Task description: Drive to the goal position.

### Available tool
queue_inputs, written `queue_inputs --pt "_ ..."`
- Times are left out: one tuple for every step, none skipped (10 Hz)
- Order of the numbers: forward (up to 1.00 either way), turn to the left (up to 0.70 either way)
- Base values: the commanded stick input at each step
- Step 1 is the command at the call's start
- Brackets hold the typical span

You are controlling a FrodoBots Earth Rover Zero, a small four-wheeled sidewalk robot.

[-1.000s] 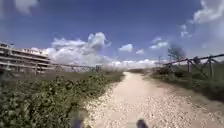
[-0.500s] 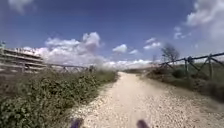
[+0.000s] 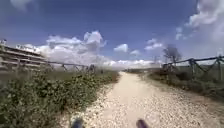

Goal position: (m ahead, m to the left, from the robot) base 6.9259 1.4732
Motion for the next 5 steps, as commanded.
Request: queue_inputs --pt "0.60 0.00" --pt "0.60 0.00" --pt "0.60 0.00" --pt "0.60 0.00" --pt "0.60 0.00"
